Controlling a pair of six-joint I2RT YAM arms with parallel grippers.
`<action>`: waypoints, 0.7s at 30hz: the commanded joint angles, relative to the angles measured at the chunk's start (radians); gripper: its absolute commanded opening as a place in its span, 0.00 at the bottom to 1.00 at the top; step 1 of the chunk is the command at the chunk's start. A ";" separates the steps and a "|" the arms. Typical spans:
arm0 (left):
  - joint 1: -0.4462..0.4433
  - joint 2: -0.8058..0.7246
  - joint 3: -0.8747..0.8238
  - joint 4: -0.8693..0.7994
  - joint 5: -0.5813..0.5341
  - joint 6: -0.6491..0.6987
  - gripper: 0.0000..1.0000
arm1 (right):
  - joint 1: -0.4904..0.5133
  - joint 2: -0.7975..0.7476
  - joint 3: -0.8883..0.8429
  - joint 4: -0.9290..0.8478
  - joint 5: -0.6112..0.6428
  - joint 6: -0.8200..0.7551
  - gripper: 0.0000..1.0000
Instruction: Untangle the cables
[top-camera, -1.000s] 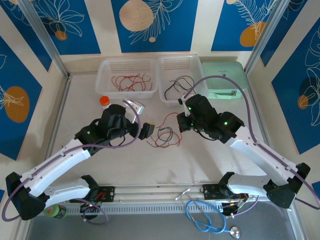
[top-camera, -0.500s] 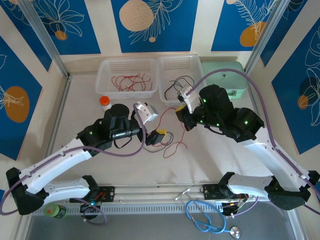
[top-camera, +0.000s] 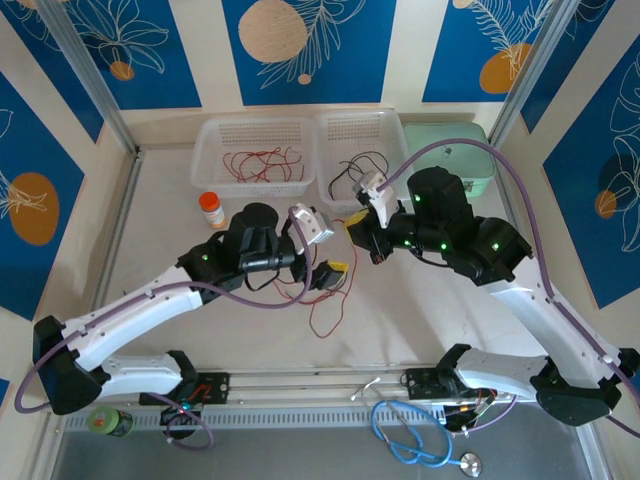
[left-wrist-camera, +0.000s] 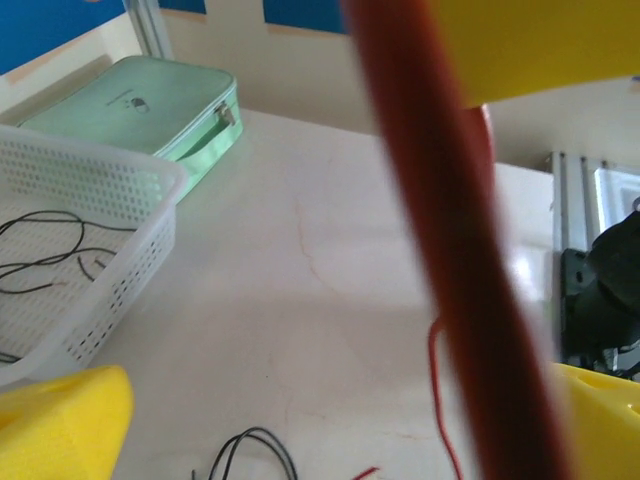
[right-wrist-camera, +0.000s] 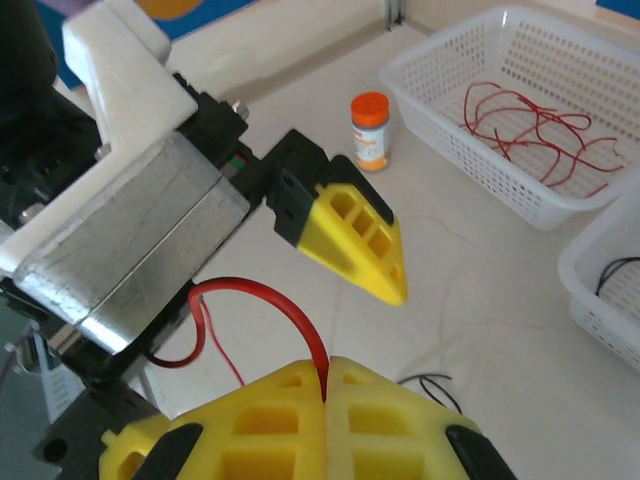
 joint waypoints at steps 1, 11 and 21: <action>-0.017 0.005 0.005 0.094 0.076 -0.035 1.00 | -0.031 -0.042 -0.035 0.146 -0.106 0.088 0.00; -0.050 0.058 -0.014 0.172 0.109 -0.083 1.00 | -0.084 -0.049 -0.039 0.289 -0.187 0.287 0.00; -0.055 0.153 -0.022 0.255 0.044 -0.086 1.00 | -0.124 -0.080 0.003 0.292 -0.178 0.482 0.00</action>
